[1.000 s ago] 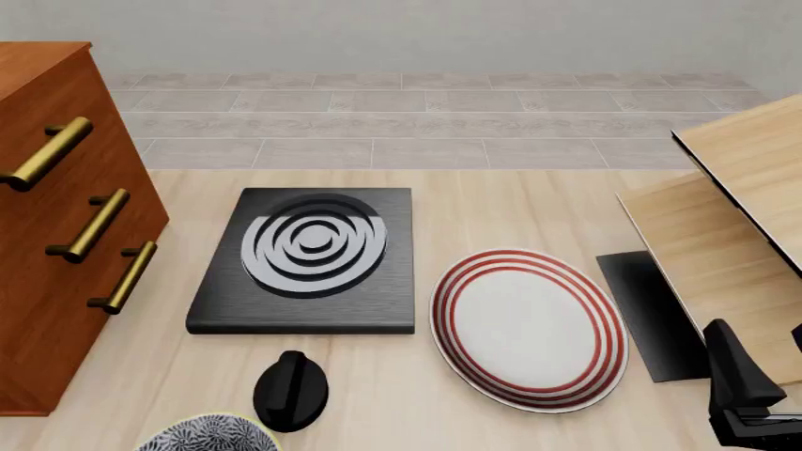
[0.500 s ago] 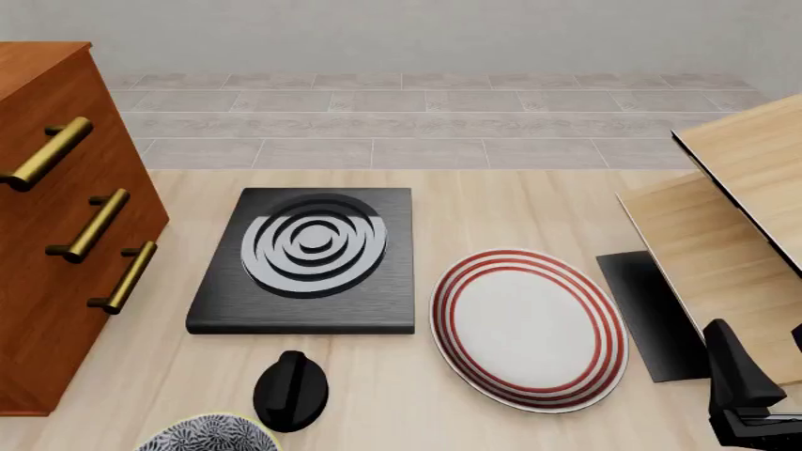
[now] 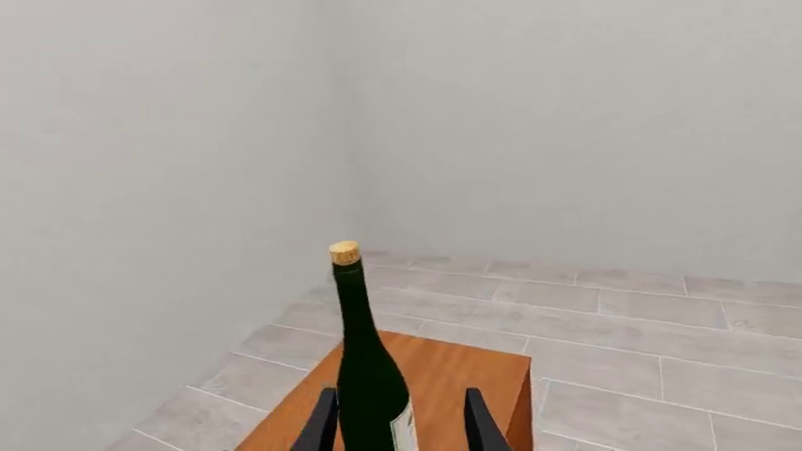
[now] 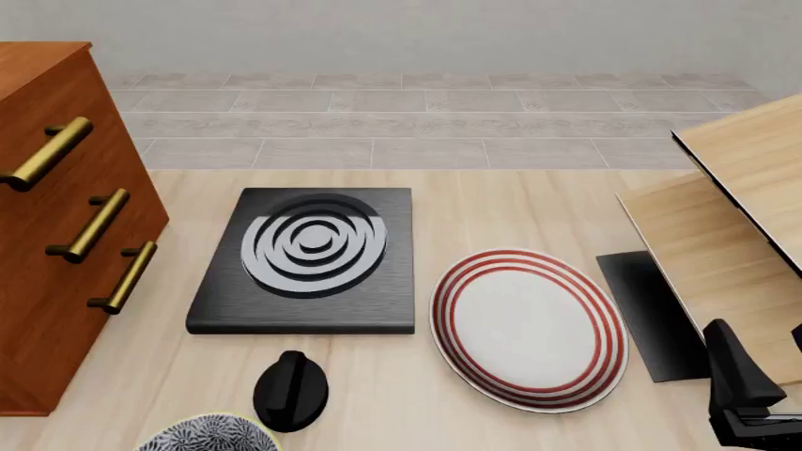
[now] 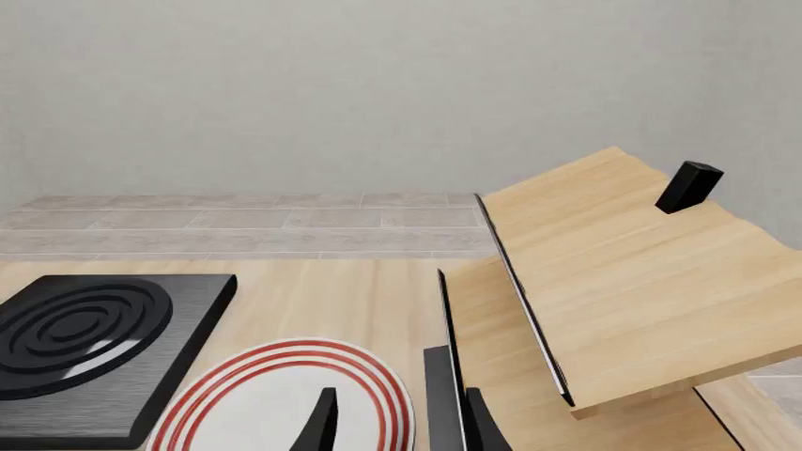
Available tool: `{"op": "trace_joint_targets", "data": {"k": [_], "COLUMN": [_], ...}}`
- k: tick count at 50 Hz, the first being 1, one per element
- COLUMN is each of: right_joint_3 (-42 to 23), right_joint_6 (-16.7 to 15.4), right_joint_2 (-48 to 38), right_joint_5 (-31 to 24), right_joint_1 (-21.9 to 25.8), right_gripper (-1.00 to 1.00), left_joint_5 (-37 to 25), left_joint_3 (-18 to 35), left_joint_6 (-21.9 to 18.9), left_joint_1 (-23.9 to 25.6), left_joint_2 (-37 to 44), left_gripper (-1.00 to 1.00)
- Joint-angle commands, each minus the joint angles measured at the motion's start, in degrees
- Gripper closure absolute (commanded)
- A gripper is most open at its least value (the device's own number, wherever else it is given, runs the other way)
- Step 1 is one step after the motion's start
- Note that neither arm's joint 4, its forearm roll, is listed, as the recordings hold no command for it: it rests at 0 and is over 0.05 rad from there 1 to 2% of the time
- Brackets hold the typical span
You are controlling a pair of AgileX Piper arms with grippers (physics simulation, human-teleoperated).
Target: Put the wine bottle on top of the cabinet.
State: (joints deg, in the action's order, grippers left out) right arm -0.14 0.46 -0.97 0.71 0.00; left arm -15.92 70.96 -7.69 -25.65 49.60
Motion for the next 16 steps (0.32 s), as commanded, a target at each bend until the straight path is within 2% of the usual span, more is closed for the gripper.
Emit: {"op": "trace_joint_targets", "data": {"k": [1,3,5,7,9,13,16], "right_joint_3": [0.0,0.0,0.0,0.0,0.0,0.0,0.0], "right_joint_6": [0.0,0.0,0.0,0.0,0.0,0.0,0.0], "right_joint_2": [0.0,0.0,0.0,0.0,0.0,0.0,0.0], "right_joint_5": [0.0,0.0,0.0,0.0,0.0,0.0,0.0], "right_joint_1": [0.0,0.0,0.0,0.0,0.0,0.0,0.0], "right_gripper": [-1.00,-1.00,-1.00,-1.00,-1.00,-1.00,-1.00], "left_joint_5": [-5.1,-5.8,-7.3,-9.9,-11.0,-15.0,-17.3], "left_joint_3": [-4.4,-4.6,-5.7,-6.4,-6.8,-6.7,-6.6], "left_joint_6": [2.7,4.1,3.8,5.9,5.5,8.0,8.2], "left_joint_1": [4.1,3.9,5.3,6.4,6.9,7.7,8.2], "left_joint_2": [-9.7,-10.0,-12.7,-14.4,-16.6,-19.5,-21.5], "left_gripper": [-1.00,-1.00,-1.00,-1.00,-1.00,-1.00,-1.00]}}
